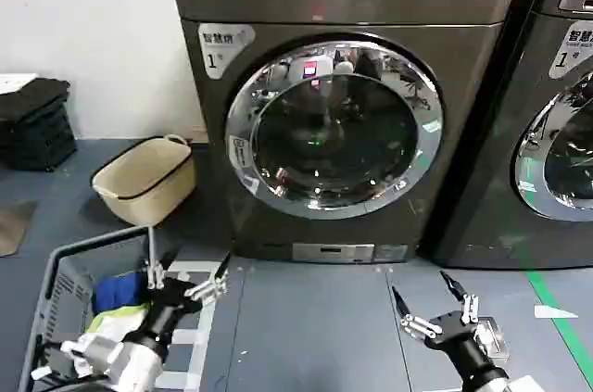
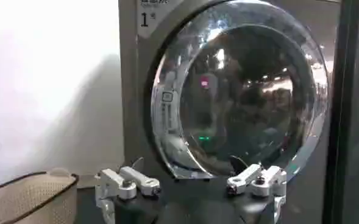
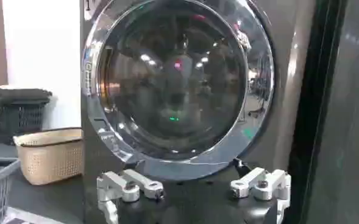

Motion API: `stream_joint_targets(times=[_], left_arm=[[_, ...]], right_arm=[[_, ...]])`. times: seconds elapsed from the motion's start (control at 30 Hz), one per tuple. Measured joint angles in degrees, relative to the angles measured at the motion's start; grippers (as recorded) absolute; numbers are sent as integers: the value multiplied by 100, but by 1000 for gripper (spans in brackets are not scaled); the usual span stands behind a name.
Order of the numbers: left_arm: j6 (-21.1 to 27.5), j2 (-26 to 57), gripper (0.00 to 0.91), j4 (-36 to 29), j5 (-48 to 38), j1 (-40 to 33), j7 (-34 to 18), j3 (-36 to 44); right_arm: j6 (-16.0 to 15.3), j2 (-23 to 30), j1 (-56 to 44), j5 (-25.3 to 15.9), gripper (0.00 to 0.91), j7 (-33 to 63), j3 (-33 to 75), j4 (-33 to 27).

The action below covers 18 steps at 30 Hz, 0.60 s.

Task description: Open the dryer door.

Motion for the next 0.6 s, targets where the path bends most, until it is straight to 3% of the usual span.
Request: stream_joint_targets(times=[0.23, 0.6], left_arm=[[-2, 43, 907, 0, 0, 7, 9, 0], [-18, 48, 907, -14, 29, 39, 22, 6]], right_arm=[[-113, -312, 252, 291, 907, -20, -12, -132], [-134, -1238, 937, 940, 907, 89, -190, -557]])
